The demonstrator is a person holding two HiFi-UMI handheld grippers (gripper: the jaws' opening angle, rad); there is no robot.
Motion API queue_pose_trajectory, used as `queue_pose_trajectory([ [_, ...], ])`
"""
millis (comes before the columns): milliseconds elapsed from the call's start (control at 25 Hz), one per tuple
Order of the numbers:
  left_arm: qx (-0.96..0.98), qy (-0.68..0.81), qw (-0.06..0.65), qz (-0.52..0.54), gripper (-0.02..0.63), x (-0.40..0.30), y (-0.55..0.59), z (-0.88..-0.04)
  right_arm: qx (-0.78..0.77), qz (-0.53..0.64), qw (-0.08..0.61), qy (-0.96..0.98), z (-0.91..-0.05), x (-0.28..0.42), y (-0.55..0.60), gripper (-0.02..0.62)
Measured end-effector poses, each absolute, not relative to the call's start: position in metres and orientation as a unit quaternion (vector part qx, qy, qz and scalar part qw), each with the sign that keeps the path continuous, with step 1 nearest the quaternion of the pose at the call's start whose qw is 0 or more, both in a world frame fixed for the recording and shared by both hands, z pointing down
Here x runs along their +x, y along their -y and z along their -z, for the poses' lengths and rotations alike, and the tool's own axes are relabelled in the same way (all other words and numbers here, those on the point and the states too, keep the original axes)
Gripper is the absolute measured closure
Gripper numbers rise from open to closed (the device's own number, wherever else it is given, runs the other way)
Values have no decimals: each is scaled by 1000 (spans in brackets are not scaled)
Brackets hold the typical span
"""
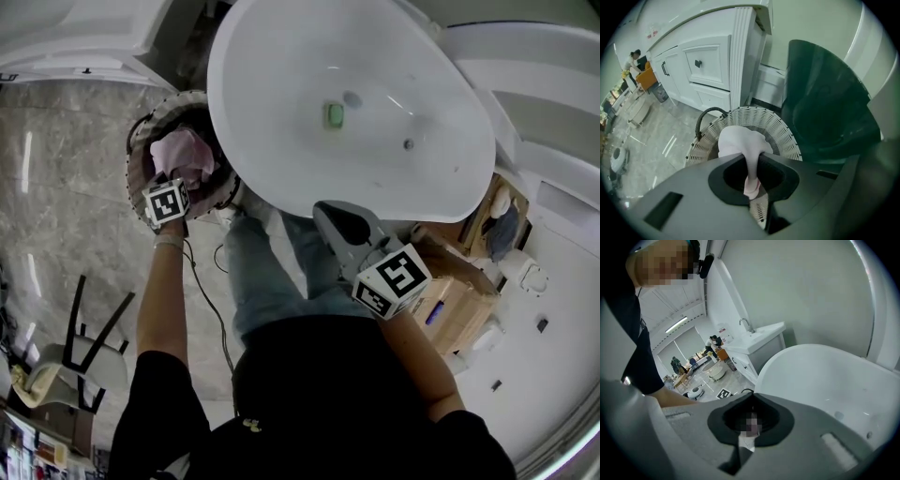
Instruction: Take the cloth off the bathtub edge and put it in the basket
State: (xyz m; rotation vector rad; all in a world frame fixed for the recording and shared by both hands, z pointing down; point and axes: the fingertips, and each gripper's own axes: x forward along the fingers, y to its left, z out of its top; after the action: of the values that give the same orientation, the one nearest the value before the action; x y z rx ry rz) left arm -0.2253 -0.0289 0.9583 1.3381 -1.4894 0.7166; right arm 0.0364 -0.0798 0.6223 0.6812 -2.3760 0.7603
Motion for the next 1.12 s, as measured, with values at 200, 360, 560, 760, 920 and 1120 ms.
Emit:
queue_pose_trajectory([
  [200,543,618,479,-308,553,-233,33,-985,256,-284,278,881,-629,43,77,598],
  [360,525,619,490,-318,480,-237,27,-999,259,-287,280,879,-633,47,75,598],
  [560,533,621,476,-322,405,-236,33,-993,259,-289,275,880,-634,46,74,598],
  [760,527,616,490,-320,371,-232,25,-986,259,-287,267,883,-627,43,72,598],
  [920,531,618,489,-310,371,-231,26,-966,262,-284,255,886,-614,40,70,598],
  [1120,548,617,475,-306,428,-228,28,-926,258,-280,238,894,-590,35,66,598],
])
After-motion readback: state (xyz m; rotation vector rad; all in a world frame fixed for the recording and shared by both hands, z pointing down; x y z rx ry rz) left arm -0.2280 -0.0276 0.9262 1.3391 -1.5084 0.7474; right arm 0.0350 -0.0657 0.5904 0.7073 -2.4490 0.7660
